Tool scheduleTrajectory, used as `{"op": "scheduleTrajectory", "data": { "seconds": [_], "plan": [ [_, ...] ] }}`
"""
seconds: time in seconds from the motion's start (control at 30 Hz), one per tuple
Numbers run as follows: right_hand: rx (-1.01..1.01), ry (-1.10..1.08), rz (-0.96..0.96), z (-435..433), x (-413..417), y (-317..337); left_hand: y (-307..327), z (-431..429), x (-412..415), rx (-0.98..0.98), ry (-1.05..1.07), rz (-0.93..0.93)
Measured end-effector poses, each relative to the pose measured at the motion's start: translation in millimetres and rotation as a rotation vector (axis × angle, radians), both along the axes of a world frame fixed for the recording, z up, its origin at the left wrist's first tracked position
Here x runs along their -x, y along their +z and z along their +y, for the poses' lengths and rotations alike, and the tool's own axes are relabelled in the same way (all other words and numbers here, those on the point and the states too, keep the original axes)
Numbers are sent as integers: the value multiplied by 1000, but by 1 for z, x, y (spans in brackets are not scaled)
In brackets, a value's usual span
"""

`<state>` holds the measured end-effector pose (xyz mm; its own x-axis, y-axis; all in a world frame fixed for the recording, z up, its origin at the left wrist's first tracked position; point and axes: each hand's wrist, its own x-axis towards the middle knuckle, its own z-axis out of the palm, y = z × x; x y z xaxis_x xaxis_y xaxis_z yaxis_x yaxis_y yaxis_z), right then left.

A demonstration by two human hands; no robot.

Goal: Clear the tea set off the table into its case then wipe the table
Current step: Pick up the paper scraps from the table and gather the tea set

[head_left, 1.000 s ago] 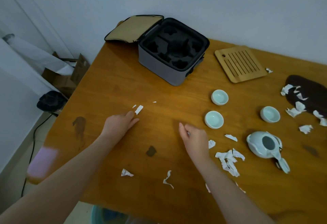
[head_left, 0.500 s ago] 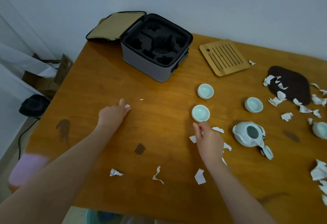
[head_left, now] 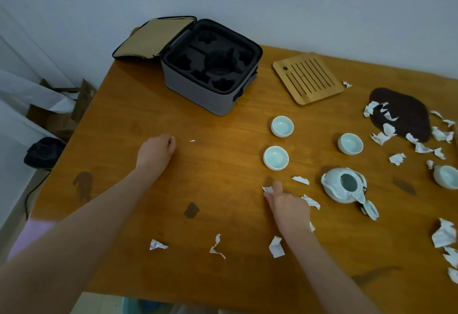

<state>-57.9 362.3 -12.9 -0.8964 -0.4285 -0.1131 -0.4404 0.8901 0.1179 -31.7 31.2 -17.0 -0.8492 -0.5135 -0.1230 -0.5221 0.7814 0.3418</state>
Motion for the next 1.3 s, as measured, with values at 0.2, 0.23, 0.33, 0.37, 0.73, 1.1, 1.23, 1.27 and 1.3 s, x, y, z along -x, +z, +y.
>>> {"op": "scheduleTrajectory", "data": {
  "seconds": [0.2, 0.23, 0.33, 0.37, 0.73, 1.1, 1.23, 1.27, 1.3],
  "plan": [
    [152, -7, 51, -10, 9, -10, 3, 12, 15, 59, -58, -61],
    [168, -7, 53, -12, 10, -8, 4, 12, 18, 71, -74, -66],
    [256, -13, 88, -15, 6, 3, 4, 12, 25, 75, -117, -54],
    [296, -15, 100, -15, 4, 4, 3, 11, 26, 80, -119, -56],
    [629, -58, 189, 1, 4, 2, 10, 23, 43, 511, -406, -400],
    [619, -278, 204, 37, 1, 14, 4, 21, 48, 155, -289, -225],
    [361, -308, 87, 52, -3, 13, 7, 18, 31, -16, -163, -49],
    [285, -308, 55, 55, -5, 12, 8, 18, 26, -63, -130, -7],
    [229, -304, 34, 58, -7, 11, 8, 18, 22, -109, -91, 32]
  ]
}}
